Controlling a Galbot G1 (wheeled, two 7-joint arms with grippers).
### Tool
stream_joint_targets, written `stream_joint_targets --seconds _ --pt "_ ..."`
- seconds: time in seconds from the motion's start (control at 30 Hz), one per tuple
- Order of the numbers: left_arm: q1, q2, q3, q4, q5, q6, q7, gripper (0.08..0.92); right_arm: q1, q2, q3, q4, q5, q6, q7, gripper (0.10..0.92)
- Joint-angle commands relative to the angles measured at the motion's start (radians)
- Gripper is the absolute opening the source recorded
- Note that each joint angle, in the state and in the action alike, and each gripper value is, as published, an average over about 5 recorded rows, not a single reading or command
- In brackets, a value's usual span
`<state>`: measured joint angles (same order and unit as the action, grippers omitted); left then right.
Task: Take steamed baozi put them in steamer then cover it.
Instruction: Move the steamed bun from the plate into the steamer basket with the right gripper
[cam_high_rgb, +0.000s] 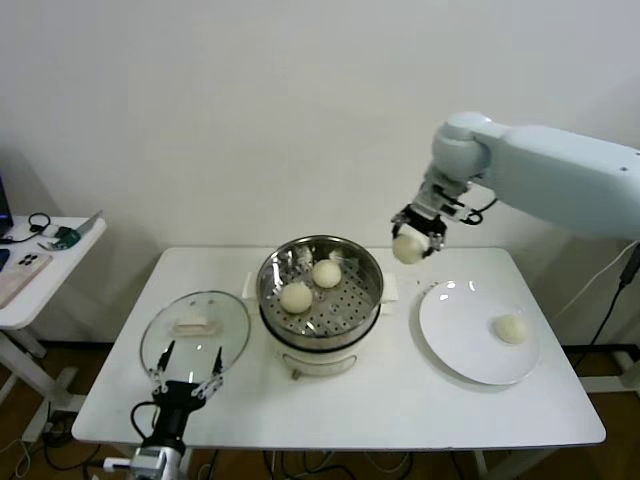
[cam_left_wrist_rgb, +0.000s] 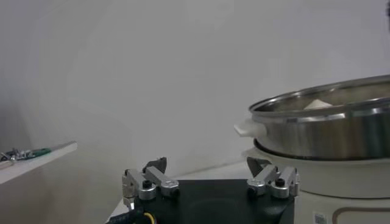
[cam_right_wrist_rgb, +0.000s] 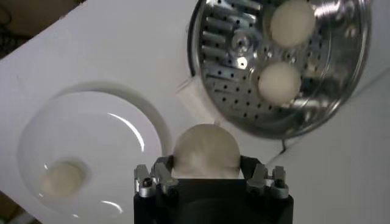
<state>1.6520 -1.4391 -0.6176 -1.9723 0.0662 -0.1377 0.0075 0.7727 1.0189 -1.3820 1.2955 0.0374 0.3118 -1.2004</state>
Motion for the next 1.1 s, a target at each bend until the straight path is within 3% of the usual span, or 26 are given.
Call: stream_joint_targets --seconds 0.03,0.33,1.1 --pt "-0.002 0.010 0.003 0.002 -0.001 0.001 0.001 0.823 -0.035 0.250 0.044 0.037 -0.152 0.142 -0.016 0.712" --pt "-0.003 0.029 -0.007 0.008 -0.019 -0.002 0.005 0.823 -0.153 0.339 0.053 0.007 -0.219 0.177 -0.030 0.712" --pt "0.007 0.038 -0.026 0.032 -0.041 -0.016 0.009 0.823 -0.261 0.363 0.010 -0.025 -0.235 0.206 -0.034 0.712"
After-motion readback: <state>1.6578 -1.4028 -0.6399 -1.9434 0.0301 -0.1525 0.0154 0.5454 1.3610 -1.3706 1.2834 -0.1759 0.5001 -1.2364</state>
